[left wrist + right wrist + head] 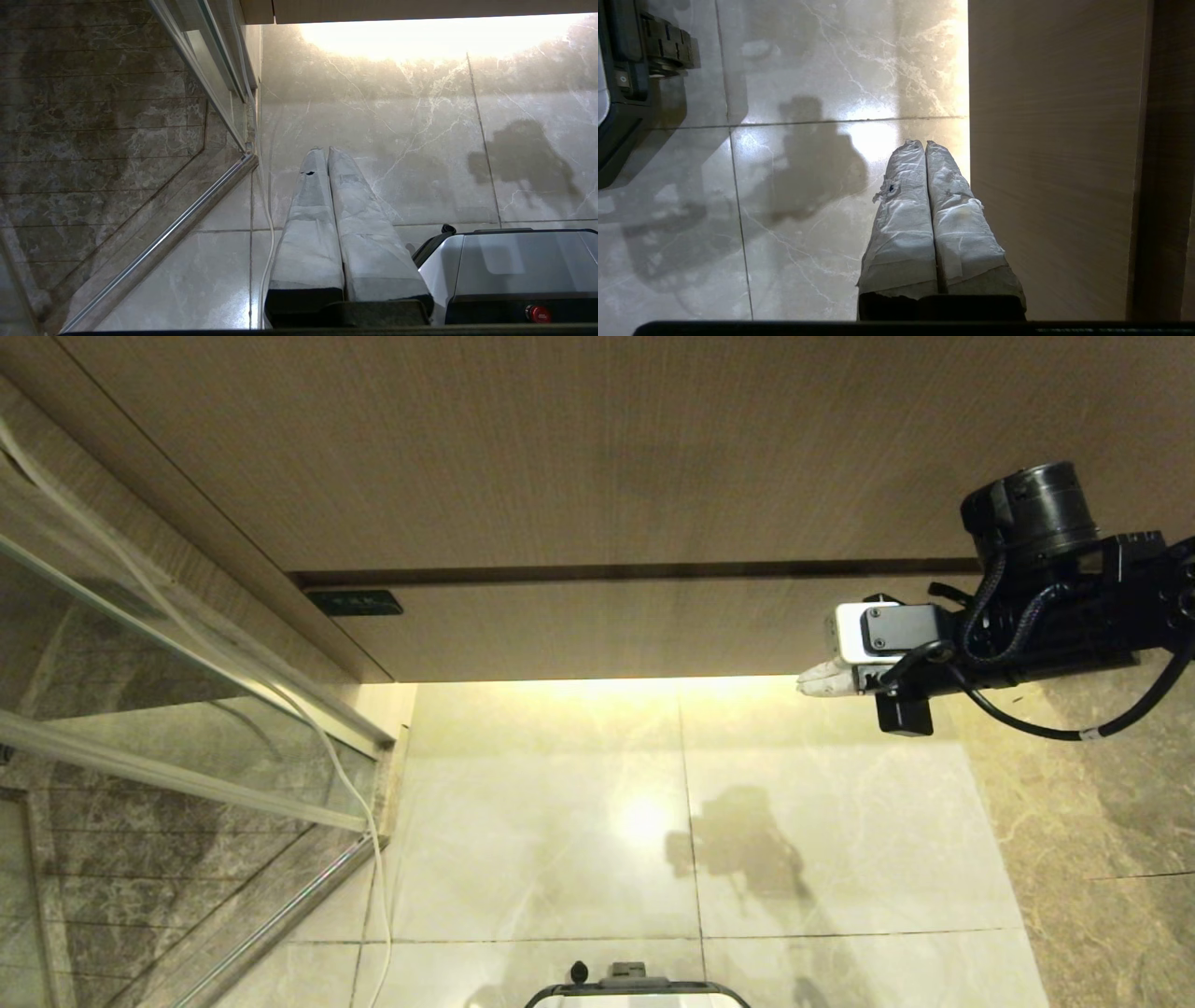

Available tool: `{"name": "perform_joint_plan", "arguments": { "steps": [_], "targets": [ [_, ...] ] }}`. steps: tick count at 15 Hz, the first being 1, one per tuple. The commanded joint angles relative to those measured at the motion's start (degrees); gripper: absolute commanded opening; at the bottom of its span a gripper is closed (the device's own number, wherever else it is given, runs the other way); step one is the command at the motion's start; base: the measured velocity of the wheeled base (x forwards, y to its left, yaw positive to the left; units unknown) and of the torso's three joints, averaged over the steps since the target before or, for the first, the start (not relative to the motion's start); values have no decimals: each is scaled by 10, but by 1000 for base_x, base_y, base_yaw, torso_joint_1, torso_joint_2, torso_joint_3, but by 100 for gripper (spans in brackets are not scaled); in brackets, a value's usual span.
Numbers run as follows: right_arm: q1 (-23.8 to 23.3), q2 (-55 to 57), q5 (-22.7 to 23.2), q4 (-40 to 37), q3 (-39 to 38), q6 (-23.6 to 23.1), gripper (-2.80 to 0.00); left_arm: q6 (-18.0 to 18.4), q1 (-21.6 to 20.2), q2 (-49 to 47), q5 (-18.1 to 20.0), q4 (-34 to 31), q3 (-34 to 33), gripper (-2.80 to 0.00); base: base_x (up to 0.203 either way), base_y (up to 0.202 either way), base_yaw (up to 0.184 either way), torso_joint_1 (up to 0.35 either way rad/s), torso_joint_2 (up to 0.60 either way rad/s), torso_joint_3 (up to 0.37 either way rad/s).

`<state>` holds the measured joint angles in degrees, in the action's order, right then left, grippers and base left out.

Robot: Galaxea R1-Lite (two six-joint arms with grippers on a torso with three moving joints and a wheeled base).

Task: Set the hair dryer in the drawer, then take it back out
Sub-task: Pull open the drawer

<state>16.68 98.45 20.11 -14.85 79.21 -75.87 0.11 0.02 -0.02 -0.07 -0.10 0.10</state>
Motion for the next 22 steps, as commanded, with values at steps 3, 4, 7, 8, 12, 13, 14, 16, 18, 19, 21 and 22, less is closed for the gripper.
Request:
{"name": "perform_joint_plan", "arguments": {
  "steps": [3, 4, 7, 8, 12, 13, 14, 16, 18, 19, 21, 22],
  "targets": [
    [0, 17, -14, 8, 9, -8, 0, 0, 0, 0, 0, 0, 0, -280, 0, 0, 0, 0, 0, 0],
    [1, 19, -16, 10, 10, -7, 0, 0, 0, 0, 0, 0, 0, -280, 0, 0, 0, 0, 0, 0],
    [0, 35, -55, 52, 18, 4, 0, 0, 0, 0, 0, 0, 0, -280, 0, 0, 0, 0, 0, 0],
    [-1, 39, -74, 72, 20, 9, 0, 0, 0, 0, 0, 0, 0, -280, 0, 0, 0, 0, 0, 0],
    [0, 60, -103, 124, 27, 57, 0, 0, 1, 0, 0, 0, 0, -280, 0, 0, 0, 0, 0, 0],
    [0, 67, -103, 131, 30, 59, 0, 0, 1, -1, 0, 0, 0, -280, 0, 0, 0, 0, 0, 0],
    [0, 72, -103, 138, 33, 62, 0, 0, 0, 0, 0, 0, 0, -280, 0, 0, 0, 0, 0, 0],
    [0, 84, -103, 165, 38, 73, 0, -1, 0, 0, 0, 0, 0, -280, 0, 0, 0, 0, 0, 0],
    [0, 100, -103, 195, 46, 81, 0, 0, 0, 0, 0, 0, 0, -280, 0, 0, 0, 0, 0, 0],
    [0, 107, -103, 211, 48, 81, 0, 0, 0, -1, 0, 0, 0, -280, 0, 0, 0, 0, 0, 0],
    [0, 120, -103, 236, 54, 83, 0, 0, 0, -1, 0, 0, 0, -280, 0, 0, 0, 0, 0, 0],
    [0, 127, -104, 243, 58, 85, 0, 0, 0, -1, 0, 0, 0, -280, 0, 0, 0, 0, 0, 0]
  ]
}}
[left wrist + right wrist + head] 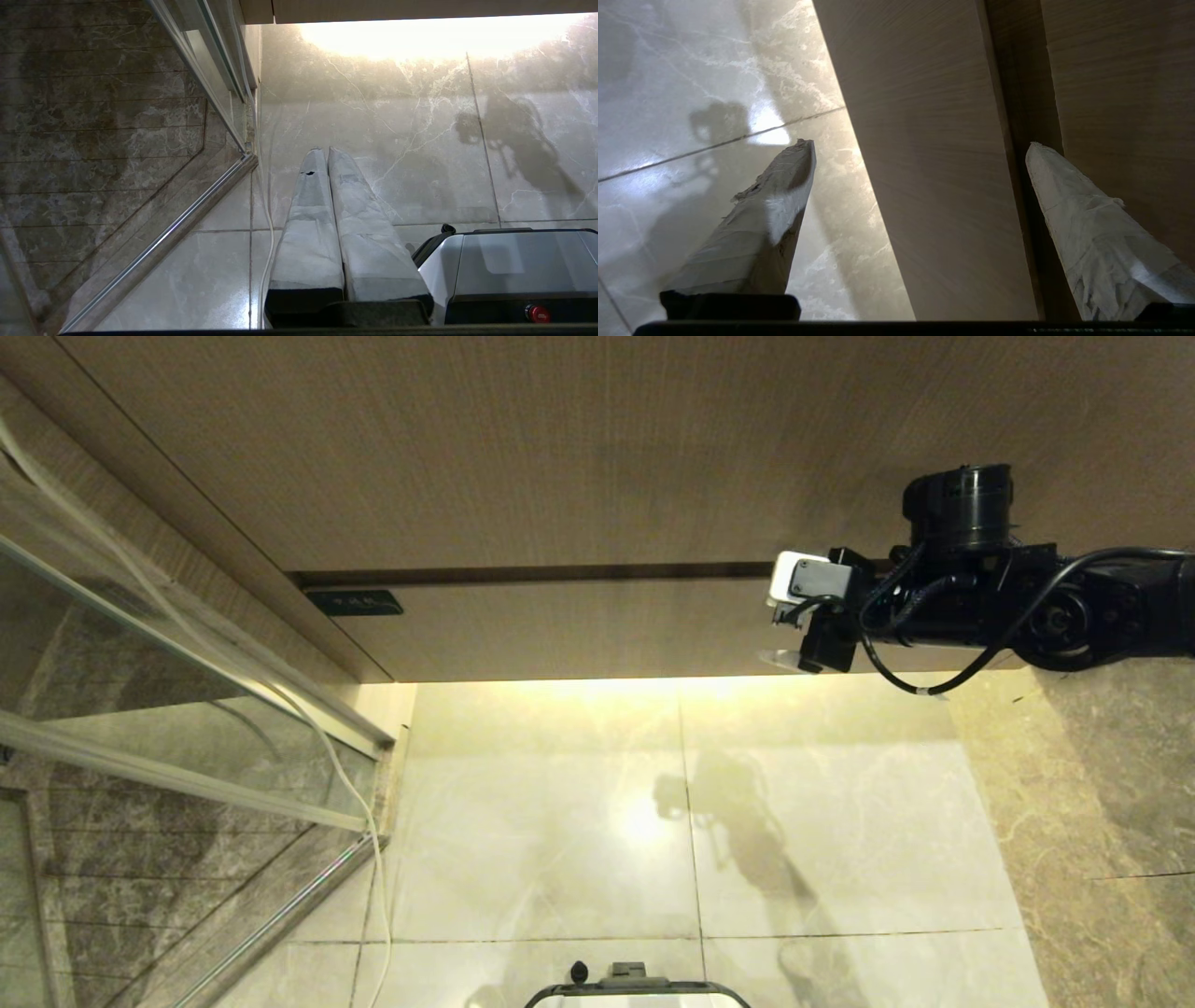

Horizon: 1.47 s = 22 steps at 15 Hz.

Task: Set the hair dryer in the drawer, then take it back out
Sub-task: Pull open the drawer

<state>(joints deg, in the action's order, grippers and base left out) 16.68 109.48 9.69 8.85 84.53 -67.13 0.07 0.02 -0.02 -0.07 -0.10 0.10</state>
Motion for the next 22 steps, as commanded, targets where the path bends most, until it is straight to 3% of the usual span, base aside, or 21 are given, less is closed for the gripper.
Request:
{"name": "perform_joint_plan", "arguments": {
  "steps": [1, 8, 14, 16, 20, 22],
  "targets": [
    [0, 22, 1, 11, 10, -3, 0, 0, 1, 0, 0, 0, 0, -280, 0, 0, 0, 0, 0, 0],
    [0, 87, 1, 40, 86, 18, 0, 0, 0, 0, 0, 0, 0, -280, 0, 0, 0, 0, 0, 0],
    [-1, 109, 1, 51, 93, 20, 0, 0, 0, -1, 0, 0, 0, -280, 0, 0, 0, 0, 0, 0],
    [-6, 108, 1, 12, 93, 19, 0, 0, 0, -1, 0, 0, 0, -280, 0, 0, 0, 0, 0, 0],
    [-20, 84, 0, -136, 93, 21, 0, 0, 0, 0, 0, 0, 0, -280, 0, 0, 0, 0, 0, 0],
    [-24, 75, -3, -150, 86, 21, 0, 0, 1, 0, 0, 0, 0, -280, 0, 0, 0, 0, 0, 0]
  ]
}}
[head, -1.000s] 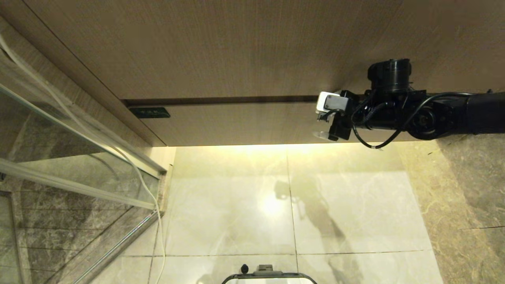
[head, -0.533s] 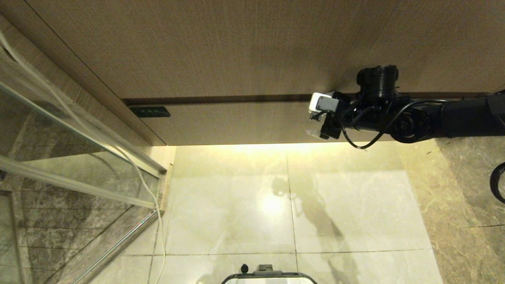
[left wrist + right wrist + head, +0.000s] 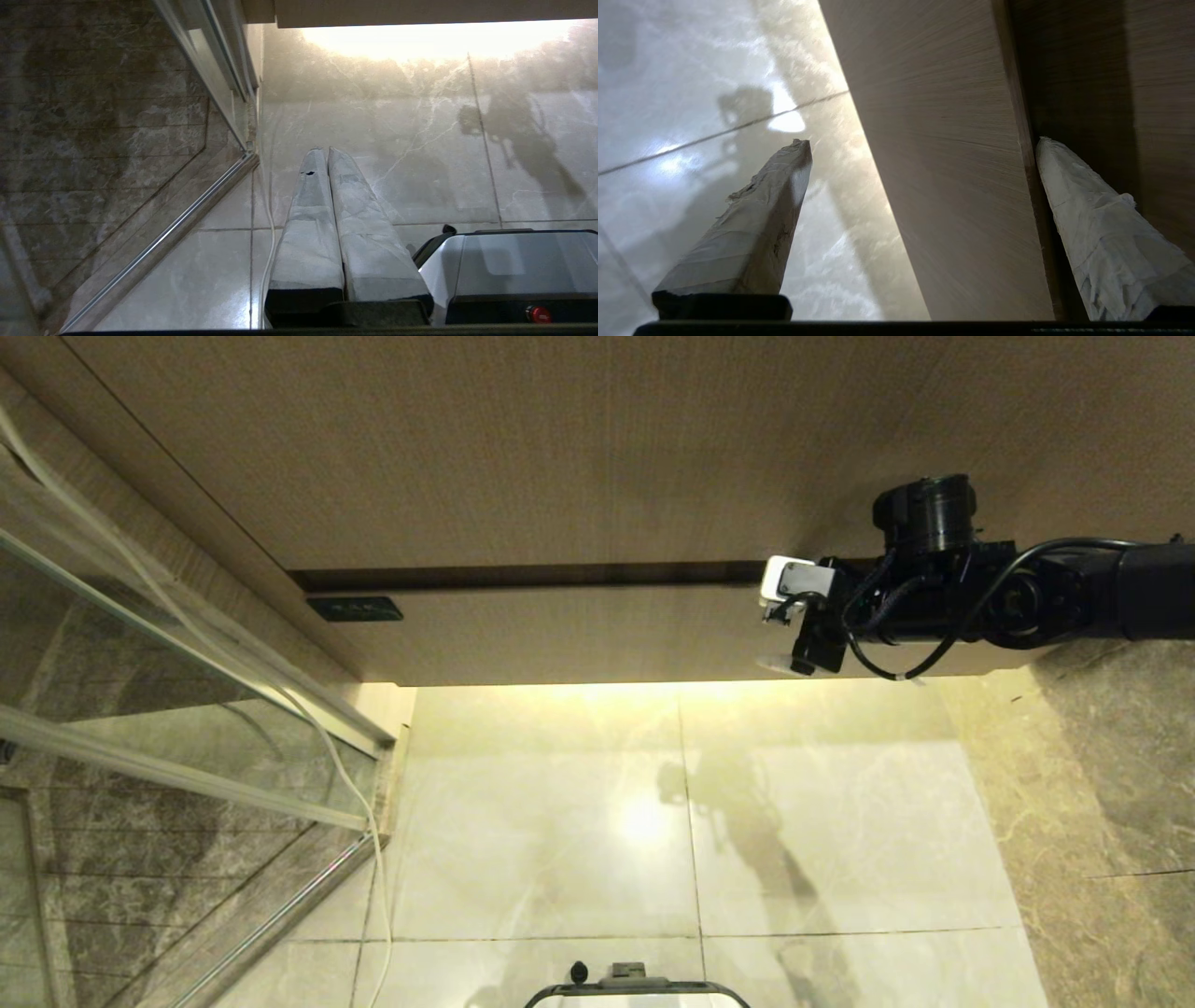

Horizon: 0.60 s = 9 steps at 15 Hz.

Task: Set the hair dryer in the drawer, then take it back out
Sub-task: Pull open the drawer

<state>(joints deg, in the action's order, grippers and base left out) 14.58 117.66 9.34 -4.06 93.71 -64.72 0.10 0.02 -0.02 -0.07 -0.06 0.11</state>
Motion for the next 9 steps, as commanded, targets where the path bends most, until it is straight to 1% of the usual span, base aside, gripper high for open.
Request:
{"name": "perform_joint_plan", "arguments": {
  "steps": [1, 3, 5, 9],
  "targets": [
    [-3, -10, -6, -23, -9, -3, 0, 0, 0, -1, 0, 0, 0, -280, 0, 0, 0, 0, 0, 0],
    [-4, -14, -23, -41, -12, -3, 0, 0, 0, -1, 0, 0, 0, -280, 0, 0, 0, 0, 0, 0],
    [-7, -23, -26, -61, -18, -3, 0, 0, 0, 0, 0, 0, 0, -280, 0, 0, 0, 0, 0, 0],
    [-14, -51, -30, -66, -59, -5, 0, 0, 0, 0, 0, 0, 0, -280, 0, 0, 0, 0, 0, 0]
  ]
}}
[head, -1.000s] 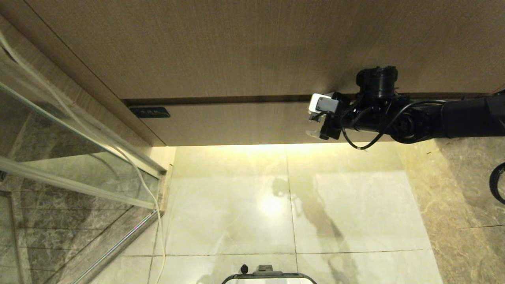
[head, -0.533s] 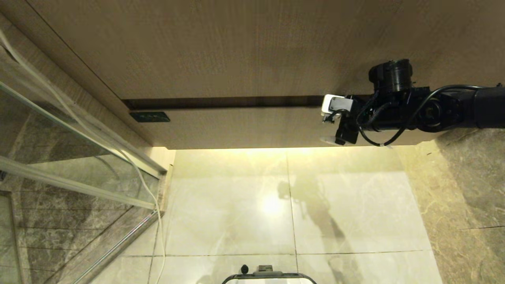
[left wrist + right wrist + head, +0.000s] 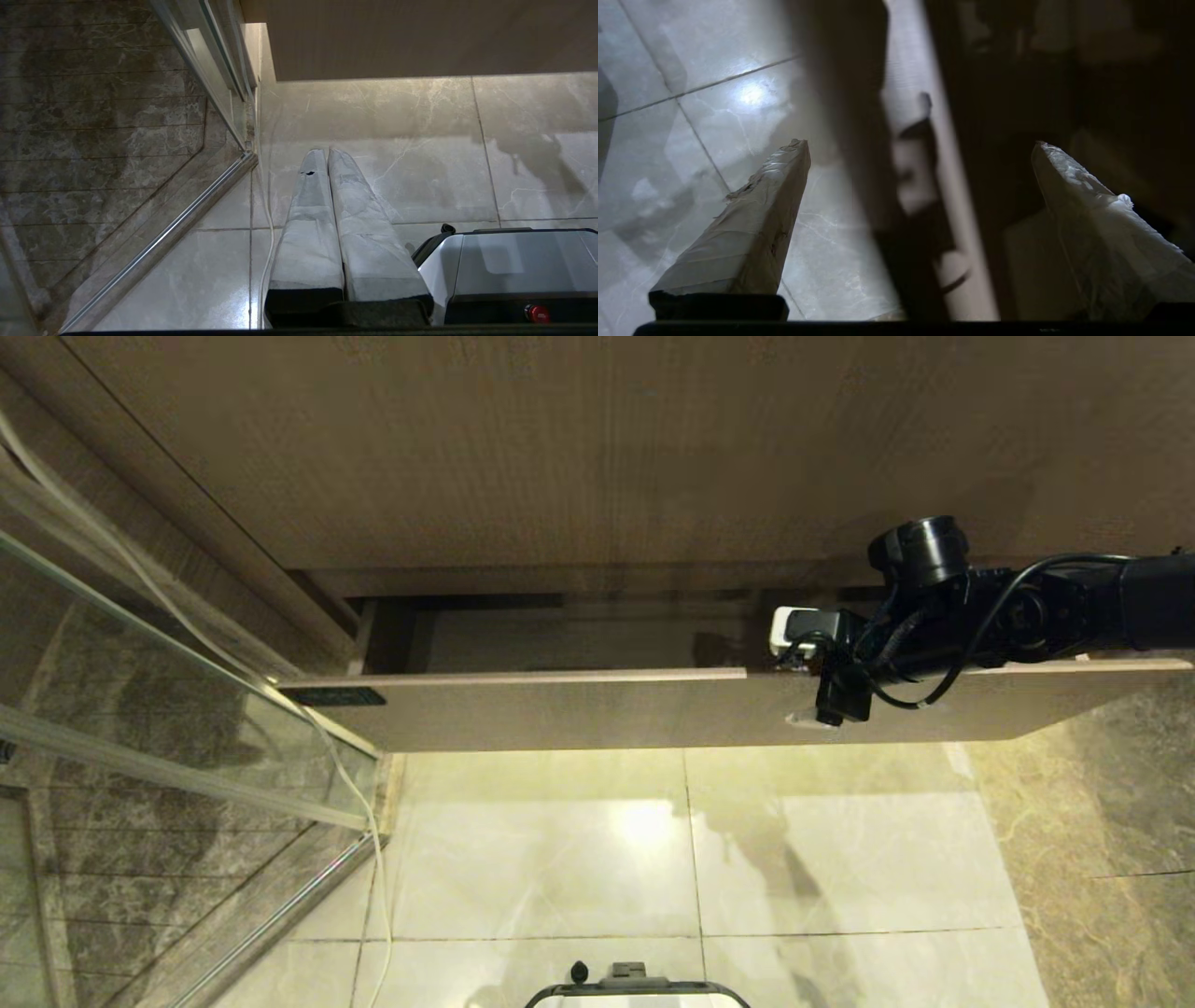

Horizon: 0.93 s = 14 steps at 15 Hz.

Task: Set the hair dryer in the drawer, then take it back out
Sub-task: Pull open the drawer

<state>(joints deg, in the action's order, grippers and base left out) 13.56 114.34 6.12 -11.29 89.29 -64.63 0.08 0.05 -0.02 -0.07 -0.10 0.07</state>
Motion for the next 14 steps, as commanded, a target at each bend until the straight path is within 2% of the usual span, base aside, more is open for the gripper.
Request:
{"name": "perform_joint_plan", "arguments": {
  "steps": [1, 5, 8, 11, 14],
  "targets": [
    [-6, -25, 2, 2, -24, -6, 0, 0, 0, 0, 0, 0, 0, -280, 0, 0, 0, 0, 0, 0],
    [-7, -50, -2, -42, -35, -5, 0, 0, 0, 0, 0, 0, 0, -280, 0, 0, 0, 0, 0, 0],
    [-10, -84, -45, -94, -50, -4, 0, 0, 0, -1, 0, 0, 0, -280, 0, 0, 0, 0, 0, 0],
    [-10, -127, -66, -109, -95, -4, 0, 0, 0, -1, 0, 0, 0, -280, 0, 0, 0, 0, 0, 0],
    [-10, -163, -107, -111, -134, -3, 0, 0, 0, 0, 0, 0, 0, -280, 0, 0, 0, 0, 0, 0]
  ]
}}
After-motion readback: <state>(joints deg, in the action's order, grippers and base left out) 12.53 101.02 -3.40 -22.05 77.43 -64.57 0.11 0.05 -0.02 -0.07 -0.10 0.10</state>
